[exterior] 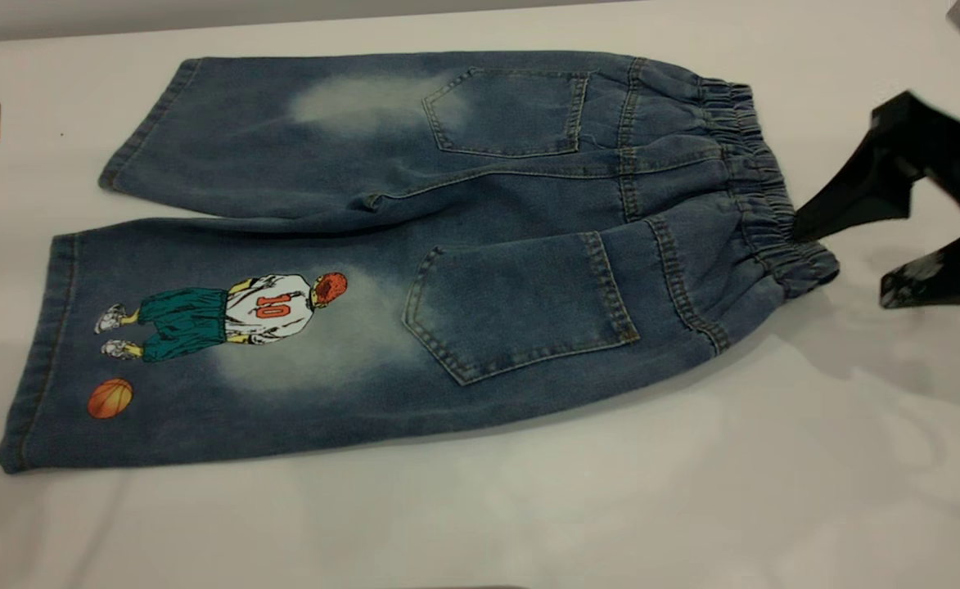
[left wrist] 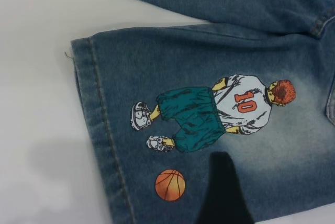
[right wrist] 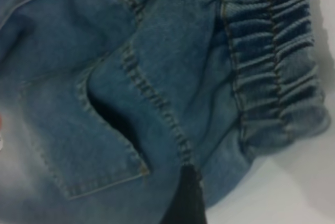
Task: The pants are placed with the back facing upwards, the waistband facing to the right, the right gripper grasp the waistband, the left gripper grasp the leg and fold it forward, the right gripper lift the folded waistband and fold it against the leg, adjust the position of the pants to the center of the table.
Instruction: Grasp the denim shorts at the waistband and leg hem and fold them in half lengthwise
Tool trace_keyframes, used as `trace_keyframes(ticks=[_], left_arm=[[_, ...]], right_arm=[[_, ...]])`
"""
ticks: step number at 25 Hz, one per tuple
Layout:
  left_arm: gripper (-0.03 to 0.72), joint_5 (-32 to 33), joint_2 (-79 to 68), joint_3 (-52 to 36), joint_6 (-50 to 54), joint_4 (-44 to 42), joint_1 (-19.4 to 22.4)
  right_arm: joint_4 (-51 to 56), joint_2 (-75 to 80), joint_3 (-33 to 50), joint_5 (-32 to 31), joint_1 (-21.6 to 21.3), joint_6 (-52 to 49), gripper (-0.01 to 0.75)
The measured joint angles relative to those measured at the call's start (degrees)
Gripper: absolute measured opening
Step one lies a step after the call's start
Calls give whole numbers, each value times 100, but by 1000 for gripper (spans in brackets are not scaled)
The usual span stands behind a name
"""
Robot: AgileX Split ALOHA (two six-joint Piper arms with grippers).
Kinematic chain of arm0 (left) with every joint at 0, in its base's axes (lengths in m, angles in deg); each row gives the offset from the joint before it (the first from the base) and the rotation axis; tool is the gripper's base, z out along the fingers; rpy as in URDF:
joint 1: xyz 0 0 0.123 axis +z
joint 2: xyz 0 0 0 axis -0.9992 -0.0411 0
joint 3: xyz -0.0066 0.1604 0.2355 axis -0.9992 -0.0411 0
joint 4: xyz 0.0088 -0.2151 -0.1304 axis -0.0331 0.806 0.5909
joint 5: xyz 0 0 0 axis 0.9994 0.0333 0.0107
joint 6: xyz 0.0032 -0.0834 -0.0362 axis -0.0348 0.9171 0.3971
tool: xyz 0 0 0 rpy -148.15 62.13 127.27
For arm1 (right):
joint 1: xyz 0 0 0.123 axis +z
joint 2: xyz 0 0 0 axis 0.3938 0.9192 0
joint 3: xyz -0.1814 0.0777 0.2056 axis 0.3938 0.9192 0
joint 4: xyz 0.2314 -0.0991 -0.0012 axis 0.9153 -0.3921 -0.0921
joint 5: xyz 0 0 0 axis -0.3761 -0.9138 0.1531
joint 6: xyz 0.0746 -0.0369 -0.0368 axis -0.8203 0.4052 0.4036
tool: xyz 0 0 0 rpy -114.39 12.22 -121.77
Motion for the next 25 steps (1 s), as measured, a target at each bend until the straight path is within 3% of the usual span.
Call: trace_keyframes(ticks=[10,14,17,23,25], left_arm=[[461,0,-6,0,0,5,0],[461,0,-28,0,0,5,0],[461,0,-28,0,0,5,0],[461,60,-28,0,0,5,0],[461,168,-28,0,0,5,0]], right_arm=[[19,813,-559,-103,0,35,583],[20,818,-649,-122,0,35,529],[20,824,-655,-238,0,51,428],[15,886,-666,-580,0,247,103],[-6,886,-668,-715,0,294,44]])
